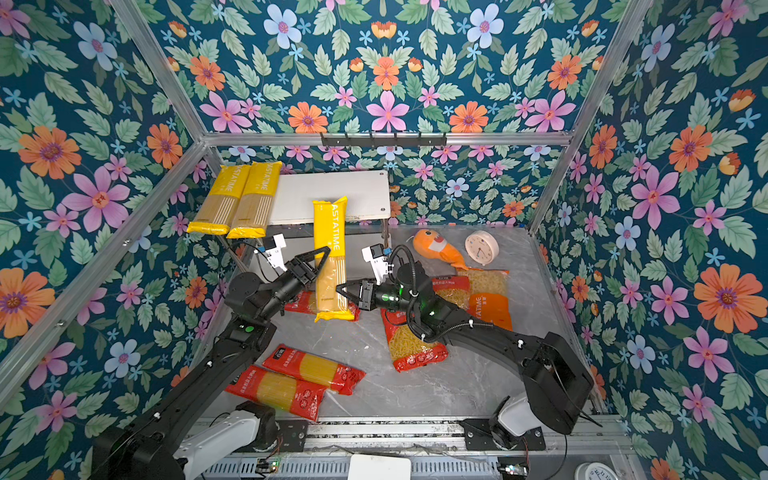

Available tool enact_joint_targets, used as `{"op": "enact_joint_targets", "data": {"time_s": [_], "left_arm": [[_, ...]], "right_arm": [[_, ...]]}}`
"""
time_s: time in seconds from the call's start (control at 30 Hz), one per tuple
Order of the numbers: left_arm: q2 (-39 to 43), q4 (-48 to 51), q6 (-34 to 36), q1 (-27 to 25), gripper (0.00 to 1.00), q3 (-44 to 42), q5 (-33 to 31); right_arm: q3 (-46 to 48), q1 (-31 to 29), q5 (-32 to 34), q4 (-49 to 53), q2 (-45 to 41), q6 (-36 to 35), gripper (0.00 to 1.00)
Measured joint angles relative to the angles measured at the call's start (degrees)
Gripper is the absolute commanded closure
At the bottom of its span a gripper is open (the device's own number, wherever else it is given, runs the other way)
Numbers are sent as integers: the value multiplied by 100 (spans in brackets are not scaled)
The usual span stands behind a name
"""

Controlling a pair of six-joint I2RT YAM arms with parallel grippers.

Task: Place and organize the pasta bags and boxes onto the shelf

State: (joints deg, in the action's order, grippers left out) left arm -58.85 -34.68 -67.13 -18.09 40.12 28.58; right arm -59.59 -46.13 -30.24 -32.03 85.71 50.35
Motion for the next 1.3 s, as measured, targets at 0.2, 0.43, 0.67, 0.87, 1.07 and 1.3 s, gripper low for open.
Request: {"op": "enact_joint_targets", "data": {"time_s": [0.2,0.43,0.67,0.87,1.07,1.3], "left_arm": [[-74,-201,-339,518,31,44,195],[79,-343,-597,708,22,-129,326],[-79,-374,-691,767,20,44,308],[538,-393,-684,796,16,-533,79],[1139,-1021,-1088,791,9,-1469,-553],[1154,-1725,-1215,680,5,-1633,-1134]], "right_arm": [[-728,398,-205,-208,568,861,100],[-1843,525,105,-44,1097,1567,100],[-2358,437,686,-24,1574,2159,100],[-2935,350,1355,275,1836,2446,100],[-3882,192,1906,706,2426,2721,93],[-4428,142,1993,1211,2739,2739,65]]}}
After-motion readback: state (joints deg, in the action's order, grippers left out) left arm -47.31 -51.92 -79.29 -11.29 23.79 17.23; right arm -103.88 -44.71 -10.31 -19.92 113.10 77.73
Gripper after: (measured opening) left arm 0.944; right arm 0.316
